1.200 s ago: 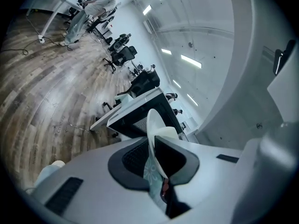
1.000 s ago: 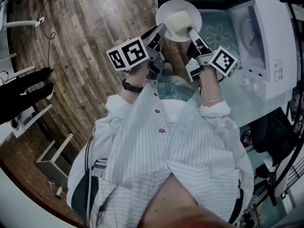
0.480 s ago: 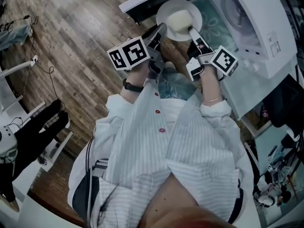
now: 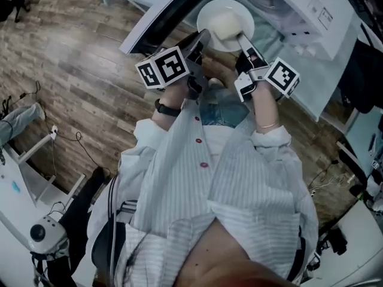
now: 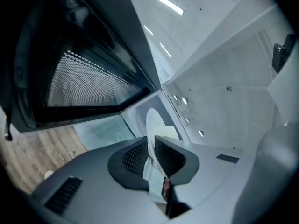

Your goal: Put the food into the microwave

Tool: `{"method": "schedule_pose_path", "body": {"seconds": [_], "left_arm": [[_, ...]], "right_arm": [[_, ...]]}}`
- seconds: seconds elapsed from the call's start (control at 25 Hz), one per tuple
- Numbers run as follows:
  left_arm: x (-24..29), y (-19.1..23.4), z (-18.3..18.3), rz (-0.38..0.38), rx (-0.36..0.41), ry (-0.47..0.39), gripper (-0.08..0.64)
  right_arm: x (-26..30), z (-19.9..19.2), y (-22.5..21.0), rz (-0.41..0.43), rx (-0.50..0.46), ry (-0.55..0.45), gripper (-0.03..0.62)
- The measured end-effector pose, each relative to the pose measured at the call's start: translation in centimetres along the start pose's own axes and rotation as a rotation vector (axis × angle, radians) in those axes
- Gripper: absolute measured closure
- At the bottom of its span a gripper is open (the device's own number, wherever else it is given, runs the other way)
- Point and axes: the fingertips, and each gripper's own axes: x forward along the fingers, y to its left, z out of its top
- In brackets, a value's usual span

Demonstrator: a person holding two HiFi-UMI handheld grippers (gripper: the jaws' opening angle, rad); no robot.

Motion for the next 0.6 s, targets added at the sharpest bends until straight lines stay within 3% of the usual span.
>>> {"method": "schedule_pose_path", "body": {"seconds": [0.24,0.48,0.6], "left_arm": [[1.9,-1.3,-1.5,-0.074,0.047,0.126,0.522],[2.9,-1.8,-2.7,-0.109,0.082,0.203,0.522],[3.5,-1.8,-3.3,-0.118,0.095,0.236,0.522]], "right_arm": [[-3.4,0.4,-2.2,-0.136,0.060,-0.132,0.543],[-4.9,0.3,-3.0,-0.168,0.093,-0.221,0.543],[-5.2,0.4,-3.2,-0.140,0.099,-0.254,0.543]]}}
